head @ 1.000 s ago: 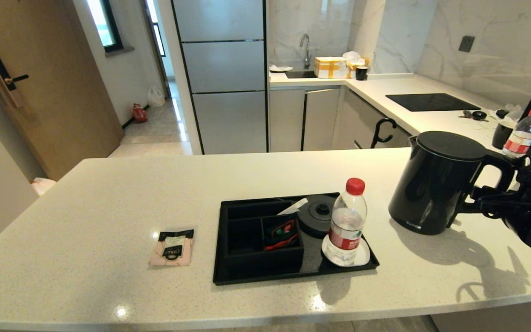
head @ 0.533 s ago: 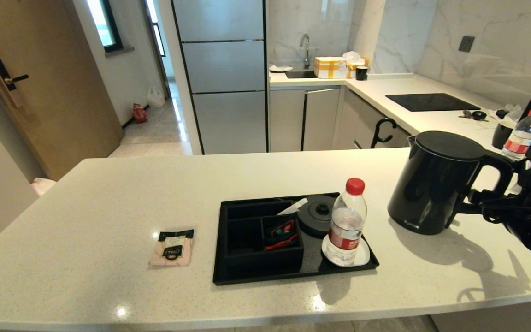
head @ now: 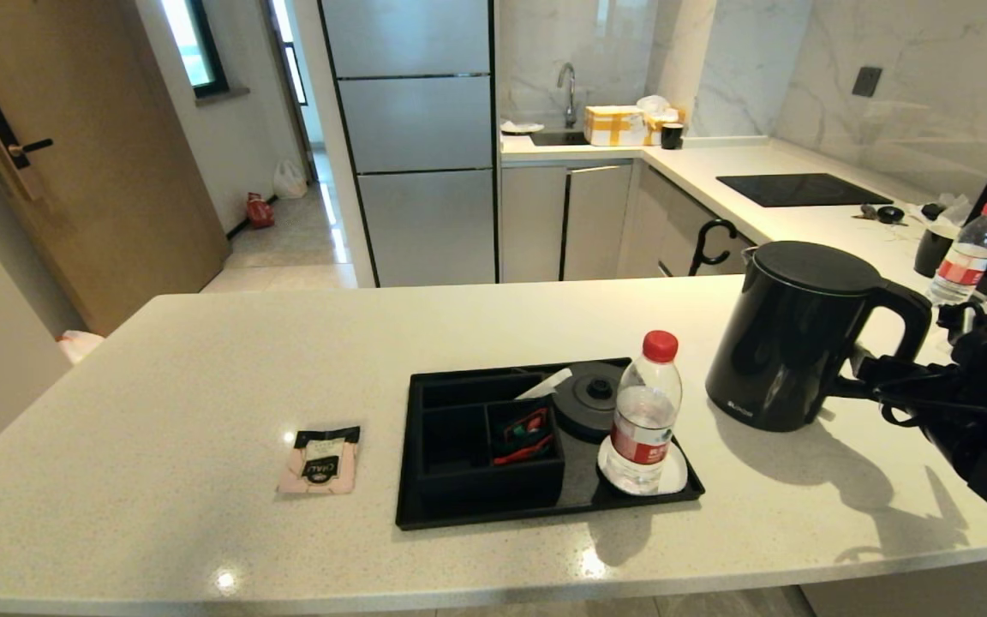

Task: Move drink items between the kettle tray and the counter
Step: Place it on the right

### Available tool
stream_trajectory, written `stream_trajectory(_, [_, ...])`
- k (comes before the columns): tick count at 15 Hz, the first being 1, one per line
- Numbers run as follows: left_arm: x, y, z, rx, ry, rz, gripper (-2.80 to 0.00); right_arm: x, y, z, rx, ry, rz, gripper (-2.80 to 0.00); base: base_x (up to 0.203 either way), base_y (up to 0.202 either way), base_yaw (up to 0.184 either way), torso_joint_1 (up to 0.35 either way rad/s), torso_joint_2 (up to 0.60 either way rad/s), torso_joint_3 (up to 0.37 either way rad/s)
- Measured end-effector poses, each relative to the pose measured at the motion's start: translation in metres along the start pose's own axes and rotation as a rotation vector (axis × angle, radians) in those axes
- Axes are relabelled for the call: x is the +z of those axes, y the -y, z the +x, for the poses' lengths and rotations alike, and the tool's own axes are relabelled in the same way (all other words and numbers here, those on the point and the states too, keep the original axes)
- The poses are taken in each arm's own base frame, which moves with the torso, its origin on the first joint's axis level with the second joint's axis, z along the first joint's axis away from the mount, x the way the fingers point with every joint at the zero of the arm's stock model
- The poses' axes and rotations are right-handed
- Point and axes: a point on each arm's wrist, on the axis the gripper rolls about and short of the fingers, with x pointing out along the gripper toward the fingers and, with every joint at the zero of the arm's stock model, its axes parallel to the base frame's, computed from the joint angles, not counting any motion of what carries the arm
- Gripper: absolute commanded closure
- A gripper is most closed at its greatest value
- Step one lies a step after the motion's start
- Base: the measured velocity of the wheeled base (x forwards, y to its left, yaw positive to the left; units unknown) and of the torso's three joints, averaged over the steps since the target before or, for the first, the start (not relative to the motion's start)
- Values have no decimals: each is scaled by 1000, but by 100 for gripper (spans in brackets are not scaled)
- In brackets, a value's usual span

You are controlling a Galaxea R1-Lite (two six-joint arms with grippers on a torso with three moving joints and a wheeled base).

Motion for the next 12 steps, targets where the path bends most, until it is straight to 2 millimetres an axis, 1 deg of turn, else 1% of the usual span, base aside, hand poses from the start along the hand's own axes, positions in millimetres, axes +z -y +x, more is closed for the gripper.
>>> stream_trajectory(4, [0, 0, 0, 0, 0, -1, 0, 2, -3, -4, 14, 6, -2, -280, 0, 0, 0, 0, 0, 0])
stream_trajectory(6, [0, 0, 0, 0, 0, 0, 0, 1, -5, -10, 27, 11, -5, -280, 0, 0, 0, 0, 0, 0])
stream_trajectory(9, [0, 0, 0, 0, 0, -1, 0, 2, -11, -20, 47, 30, -13, -280, 0, 0, 0, 0, 0, 0])
stream_trajectory(12, [0, 0, 0, 0, 0, 0, 0, 1, -19, -25, 39, 36, -20, -280, 0, 0, 0, 0, 0, 0])
